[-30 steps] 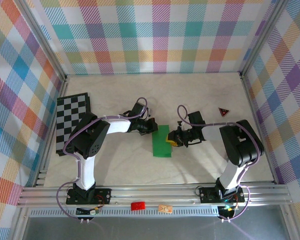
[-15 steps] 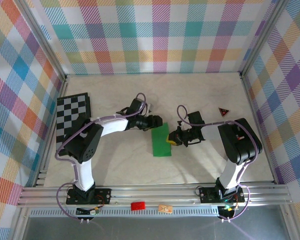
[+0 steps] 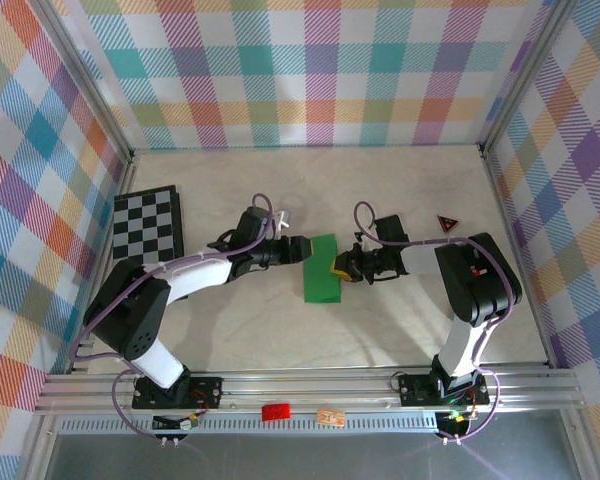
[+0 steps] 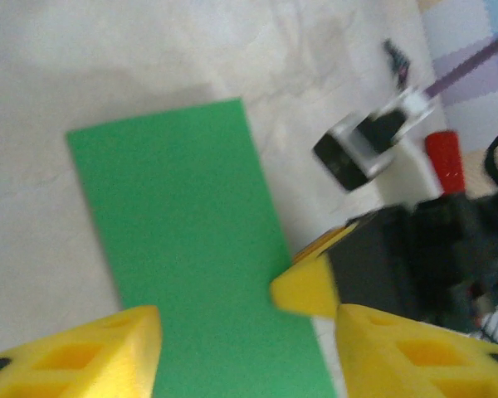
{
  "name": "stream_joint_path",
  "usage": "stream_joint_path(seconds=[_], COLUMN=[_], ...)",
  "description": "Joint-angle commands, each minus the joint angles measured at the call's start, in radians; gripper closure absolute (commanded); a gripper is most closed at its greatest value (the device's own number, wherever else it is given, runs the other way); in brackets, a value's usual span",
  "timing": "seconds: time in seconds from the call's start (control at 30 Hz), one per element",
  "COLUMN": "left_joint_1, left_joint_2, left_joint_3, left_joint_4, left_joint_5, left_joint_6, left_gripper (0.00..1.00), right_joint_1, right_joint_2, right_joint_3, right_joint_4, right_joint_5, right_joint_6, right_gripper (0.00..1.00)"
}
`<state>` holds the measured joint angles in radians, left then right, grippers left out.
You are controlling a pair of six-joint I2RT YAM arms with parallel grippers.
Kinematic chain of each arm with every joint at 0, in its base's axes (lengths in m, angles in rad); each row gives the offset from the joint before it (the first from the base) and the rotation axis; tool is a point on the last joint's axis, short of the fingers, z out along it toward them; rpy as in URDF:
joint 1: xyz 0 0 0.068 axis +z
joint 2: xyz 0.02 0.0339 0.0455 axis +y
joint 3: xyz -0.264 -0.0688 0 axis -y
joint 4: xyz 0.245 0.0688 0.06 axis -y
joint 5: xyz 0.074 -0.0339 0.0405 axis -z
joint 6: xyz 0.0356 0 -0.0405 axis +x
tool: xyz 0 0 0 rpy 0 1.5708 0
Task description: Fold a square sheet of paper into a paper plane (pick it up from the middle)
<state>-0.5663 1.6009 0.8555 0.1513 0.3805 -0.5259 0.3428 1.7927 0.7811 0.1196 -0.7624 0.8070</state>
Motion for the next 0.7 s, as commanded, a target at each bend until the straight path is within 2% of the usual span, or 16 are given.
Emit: stream_joint_path(seconds=[0.0,0.1,0.23,0.3,0.47,0.67], left_joint_1=[0.0,-0.008,-0.036,-0.062,-0.177,-0.377], left_joint_2=[-0.045,-0.043,-0.044,-0.048,-0.077,-0.091], left_joint_3=[-0.008,-0.022,-0.035,-0.03,-0.009,0.009], left_joint_4=[0.045,0.039,0.032,-0.001,-0.107,-0.188], left_joint_5=[0.01,0.032,0.041,0.007,-0.182,-0.468], left_joint_6=[0.036,0.038,0.06,0.091,0.223,0.393], left_gripper=[0.5,0.6,0.62,0.63,0.57,0.38], right_joint_1=[-0.01,-0.014,-0.014,-0.016,-0.021,-0.022], right_joint_2=[0.008,0.011,0.017,0.016,0.011,0.013], right_joint_3=[0.026,0.037,0.044,0.048,0.054,0.055], right_joint_4=[-0.004,-0.027,-0.034,-0.041,-0.068,-0.073], right_joint_5=[-0.042,-0.051,-0.061,-0.057,-0.042,-0.038], right_joint_6=[-0.024,-0.043,-0.048,-0.05,-0.059,-0.056], right_gripper=[0.84,0.86,0.88,0.88,0.91,0.92])
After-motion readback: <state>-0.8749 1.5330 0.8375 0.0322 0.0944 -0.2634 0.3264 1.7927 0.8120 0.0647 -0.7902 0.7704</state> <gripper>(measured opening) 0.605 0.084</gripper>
